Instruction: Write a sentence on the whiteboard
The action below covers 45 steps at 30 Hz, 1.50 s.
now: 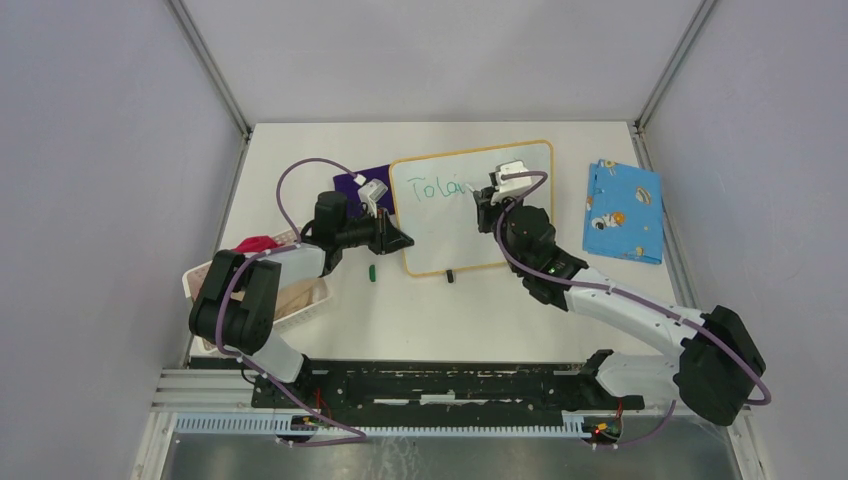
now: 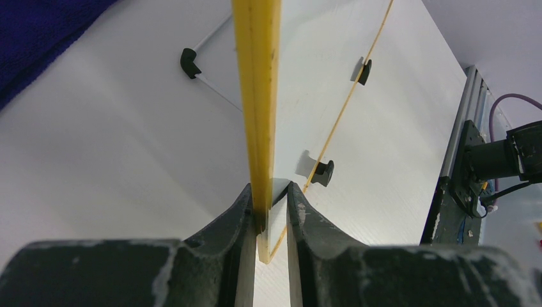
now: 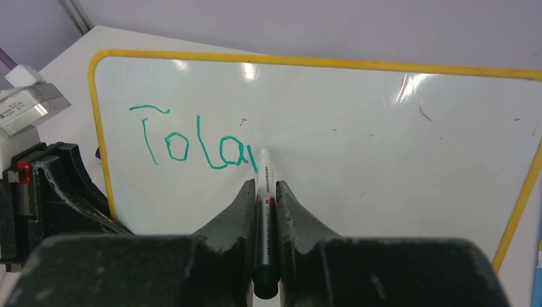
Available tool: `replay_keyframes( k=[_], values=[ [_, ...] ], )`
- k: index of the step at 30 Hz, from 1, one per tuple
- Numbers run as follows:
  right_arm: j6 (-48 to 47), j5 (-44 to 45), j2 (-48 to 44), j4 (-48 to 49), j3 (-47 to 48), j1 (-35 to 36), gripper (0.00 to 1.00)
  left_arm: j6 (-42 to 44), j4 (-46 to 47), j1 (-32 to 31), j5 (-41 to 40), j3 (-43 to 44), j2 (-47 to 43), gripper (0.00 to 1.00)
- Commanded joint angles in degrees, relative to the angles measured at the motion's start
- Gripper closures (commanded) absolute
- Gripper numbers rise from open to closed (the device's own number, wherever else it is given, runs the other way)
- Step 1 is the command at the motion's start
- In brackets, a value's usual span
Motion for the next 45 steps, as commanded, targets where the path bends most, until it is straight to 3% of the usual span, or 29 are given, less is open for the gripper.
replay_keyframes(
  k=[1, 10, 35, 45],
  values=[
    [-0.8, 0.8, -0.1, 2.5, 4.1, -0.7, 1.00, 3.9, -1.7, -0.3, -4.1, 0.9, -0.1, 0.98],
    [-0.5, 0.1, 1.7, 2.1, 4.6, -1.7, 1.00, 4.0, -1.7, -0.4, -4.2, 0.9, 0.1, 0.98],
    [3.8, -5.5, -2.3, 1.1, -4.9, -1.7, 1.00, 4.1, -2.1, -0.6, -4.3, 1.0, 0.1, 0.98],
    [5.7, -10.0, 0.0, 1.1, -3.3, -0.7, 1.00, 4.4, -2.6, -0.9, -4.6, 1.0, -0.1, 0.98]
  ],
)
